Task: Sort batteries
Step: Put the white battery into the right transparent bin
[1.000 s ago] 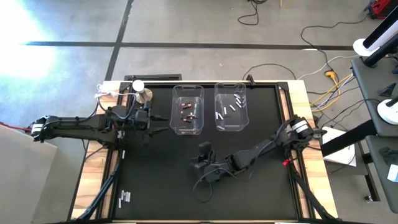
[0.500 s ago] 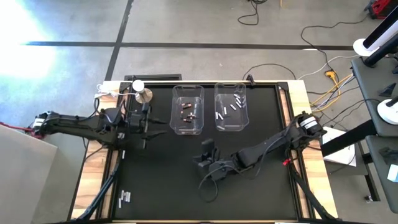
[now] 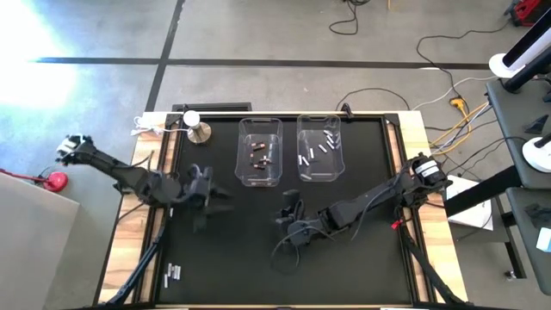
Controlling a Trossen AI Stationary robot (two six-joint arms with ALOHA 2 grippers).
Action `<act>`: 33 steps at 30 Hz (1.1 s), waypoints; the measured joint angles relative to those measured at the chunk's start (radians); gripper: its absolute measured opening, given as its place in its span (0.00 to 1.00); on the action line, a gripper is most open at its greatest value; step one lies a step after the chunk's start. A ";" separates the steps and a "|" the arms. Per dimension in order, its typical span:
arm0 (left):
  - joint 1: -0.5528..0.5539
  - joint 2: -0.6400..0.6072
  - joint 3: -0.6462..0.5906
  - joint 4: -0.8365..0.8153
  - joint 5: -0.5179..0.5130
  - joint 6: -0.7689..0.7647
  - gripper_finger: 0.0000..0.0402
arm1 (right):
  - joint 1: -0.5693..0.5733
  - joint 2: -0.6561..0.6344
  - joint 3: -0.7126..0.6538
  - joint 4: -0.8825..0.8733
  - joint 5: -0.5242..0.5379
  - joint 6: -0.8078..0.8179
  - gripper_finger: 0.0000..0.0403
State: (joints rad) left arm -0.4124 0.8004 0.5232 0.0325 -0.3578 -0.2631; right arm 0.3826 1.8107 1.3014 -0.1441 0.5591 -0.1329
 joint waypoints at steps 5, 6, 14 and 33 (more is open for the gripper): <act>-0.254 0.131 0.134 -0.383 -0.042 -0.568 0.38 | 0.056 0.000 0.000 -0.022 -0.001 0.041 0.18; -0.309 0.168 0.172 -0.463 -0.042 -0.693 0.38 | 0.067 0.000 0.000 -0.020 -0.001 0.042 0.18; -0.592 0.491 0.553 -1.063 0.050 -1.414 0.38 | 0.117 0.000 -0.016 0.048 0.029 0.244 0.18; -0.306 0.501 0.369 -1.431 0.435 -1.500 0.40 | 0.154 0.006 -0.068 0.188 0.029 0.269 0.27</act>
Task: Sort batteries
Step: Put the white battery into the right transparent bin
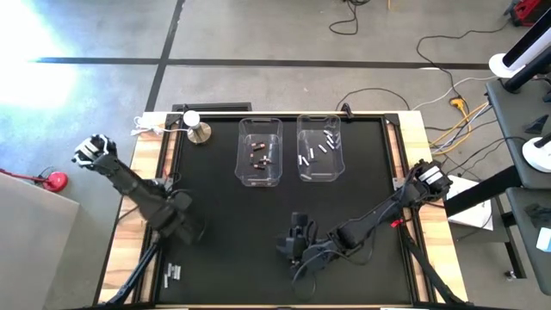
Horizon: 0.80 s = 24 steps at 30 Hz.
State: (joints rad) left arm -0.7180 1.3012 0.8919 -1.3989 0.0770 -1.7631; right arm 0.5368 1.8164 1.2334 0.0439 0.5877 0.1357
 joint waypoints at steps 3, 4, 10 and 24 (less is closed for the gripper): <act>0.097 -0.009 -0.073 0.043 0.031 0.217 0.42 | 0.000 0.000 0.001 -0.001 0.000 -0.019 0.32; 0.126 -0.004 -0.091 0.057 0.042 0.301 0.44 | 0.000 0.000 0.000 -0.001 0.001 -0.023 0.33; 0.244 0.079 -0.141 0.090 0.071 0.731 0.53 | 0.000 0.000 -0.004 -0.006 0.044 -0.029 0.42; 0.268 0.456 0.009 0.008 0.059 1.465 0.59 | 0.000 0.000 -0.005 -0.009 0.043 -0.019 0.48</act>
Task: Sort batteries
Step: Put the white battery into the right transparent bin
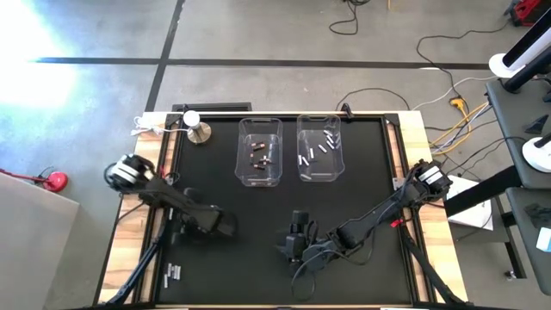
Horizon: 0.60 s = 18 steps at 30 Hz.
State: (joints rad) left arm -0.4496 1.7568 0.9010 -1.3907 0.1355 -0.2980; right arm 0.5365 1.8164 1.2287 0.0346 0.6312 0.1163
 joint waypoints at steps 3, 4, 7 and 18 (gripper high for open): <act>0.002 0.061 0.017 -0.021 -0.043 0.132 0.59 | 0.000 0.000 0.000 0.000 0.000 0.020 0.48; 0.006 0.072 0.014 -0.024 -0.044 0.149 0.59 | 0.000 0.000 0.000 -0.003 -0.001 0.028 0.49; 0.028 0.089 -0.014 -0.016 -0.008 0.156 0.59 | 0.000 0.000 0.000 -0.026 -0.001 0.060 0.49; 0.132 0.059 -0.120 0.071 0.116 0.116 0.59 | 0.000 0.000 -0.001 -0.088 -0.002 0.110 0.50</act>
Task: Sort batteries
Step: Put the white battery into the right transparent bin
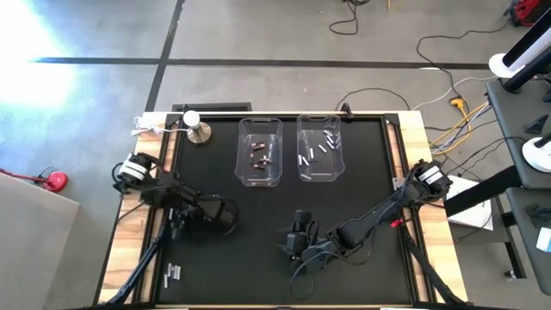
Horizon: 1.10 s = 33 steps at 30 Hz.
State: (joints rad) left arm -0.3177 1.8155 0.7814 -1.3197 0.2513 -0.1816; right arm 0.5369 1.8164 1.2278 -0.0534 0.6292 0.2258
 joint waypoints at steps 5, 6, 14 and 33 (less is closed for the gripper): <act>0.038 0.002 -0.018 0.057 -0.043 -0.004 0.60 | 0.000 0.000 0.000 -0.001 0.000 0.001 0.50; 0.048 0.002 -0.023 0.064 -0.049 -0.009 0.60 | 0.000 0.000 0.000 -0.001 0.000 0.001 0.50; 0.103 0.004 -0.111 0.120 -0.031 -0.071 0.60 | 0.000 0.000 0.000 -0.002 -0.001 0.002 0.50; 0.104 0.097 -0.140 0.139 -0.016 -0.048 0.49 | 0.000 0.000 -0.002 -0.006 -0.016 0.003 0.50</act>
State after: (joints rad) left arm -0.2142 1.9127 0.6418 -1.1802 0.2349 -0.2291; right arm 0.5373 1.8164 1.2263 -0.0592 0.6135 0.2287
